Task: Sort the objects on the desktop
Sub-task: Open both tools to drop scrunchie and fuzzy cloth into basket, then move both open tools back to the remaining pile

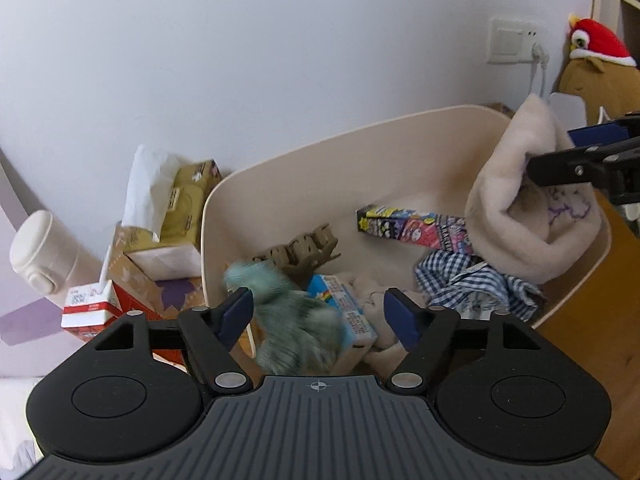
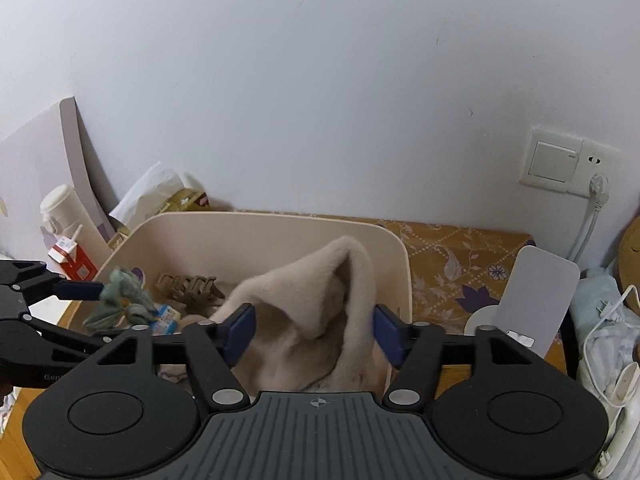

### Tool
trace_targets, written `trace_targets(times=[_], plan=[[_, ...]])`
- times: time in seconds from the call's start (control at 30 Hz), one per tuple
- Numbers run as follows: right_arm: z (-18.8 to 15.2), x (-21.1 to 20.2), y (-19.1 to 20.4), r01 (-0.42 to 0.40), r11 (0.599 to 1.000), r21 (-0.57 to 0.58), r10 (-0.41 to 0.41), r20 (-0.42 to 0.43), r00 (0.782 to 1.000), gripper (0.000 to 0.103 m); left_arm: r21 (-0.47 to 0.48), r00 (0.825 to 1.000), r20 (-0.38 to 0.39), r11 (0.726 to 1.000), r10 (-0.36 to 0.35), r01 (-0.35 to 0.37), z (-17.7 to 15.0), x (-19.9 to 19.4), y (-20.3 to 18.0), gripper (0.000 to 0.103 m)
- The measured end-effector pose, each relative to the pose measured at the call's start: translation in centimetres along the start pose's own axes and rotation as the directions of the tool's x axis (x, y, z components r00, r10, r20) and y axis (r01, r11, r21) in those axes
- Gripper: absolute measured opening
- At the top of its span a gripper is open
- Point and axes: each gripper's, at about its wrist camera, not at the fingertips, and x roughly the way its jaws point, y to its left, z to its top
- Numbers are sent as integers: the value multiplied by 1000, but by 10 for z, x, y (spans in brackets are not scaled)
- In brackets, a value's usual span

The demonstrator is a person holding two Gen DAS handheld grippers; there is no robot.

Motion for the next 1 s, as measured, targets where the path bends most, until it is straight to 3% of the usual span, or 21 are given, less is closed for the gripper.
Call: trace_targets(times=[0.1,0.23,0.33,0.57,1.0], plan=[[-1,-6,2,7,1000,9,-7,6,1000,82,-2,1000,19,1000,-1,1,-1,-8,0,77],[-6,-18,4,24,999,37,-25,27,999,98,-10,999,42,1000,12,-12,-5,-21,0,79],[-11,-27,4,34,998,49,-36,35,999,101,-29,998,54,999,20,-18,-11,-30,3,79],[-36,-43,9,45,997,70,-46,17,999,103,-119,999,47,993,23,-18,-35,-49,19,80],[-83,-49,23,59,996,61,-54,-75,996,103,-190,997,-81,981,9,-24,-93,-59,29,80]])
